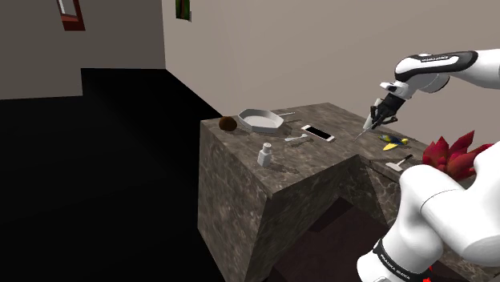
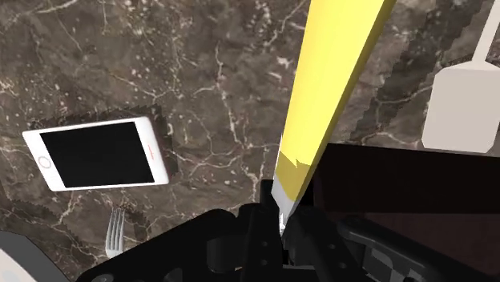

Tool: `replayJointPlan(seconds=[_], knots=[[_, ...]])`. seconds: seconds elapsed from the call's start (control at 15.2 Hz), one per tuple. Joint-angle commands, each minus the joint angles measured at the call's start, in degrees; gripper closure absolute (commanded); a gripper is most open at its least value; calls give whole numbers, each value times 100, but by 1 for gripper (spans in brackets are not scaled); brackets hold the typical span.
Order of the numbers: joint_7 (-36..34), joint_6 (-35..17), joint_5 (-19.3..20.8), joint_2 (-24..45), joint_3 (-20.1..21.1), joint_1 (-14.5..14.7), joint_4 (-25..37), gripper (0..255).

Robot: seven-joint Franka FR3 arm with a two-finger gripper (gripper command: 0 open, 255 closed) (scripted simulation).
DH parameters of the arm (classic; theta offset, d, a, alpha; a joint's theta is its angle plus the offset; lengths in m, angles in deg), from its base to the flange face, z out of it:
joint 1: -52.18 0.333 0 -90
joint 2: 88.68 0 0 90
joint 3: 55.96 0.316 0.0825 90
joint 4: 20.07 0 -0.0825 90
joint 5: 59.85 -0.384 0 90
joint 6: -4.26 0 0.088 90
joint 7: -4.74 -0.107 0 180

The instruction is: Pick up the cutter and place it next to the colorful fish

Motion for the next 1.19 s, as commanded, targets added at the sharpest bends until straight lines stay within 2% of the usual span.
replayJointPlan(seconds=[0.0,0.53,1.12], knots=[[137,203,188,-213,-452,342,394,255],[730,979,830,-1079,-1484,1067,1905,255],[689,404,1025,-1272,-1657,1058,1421,255]])
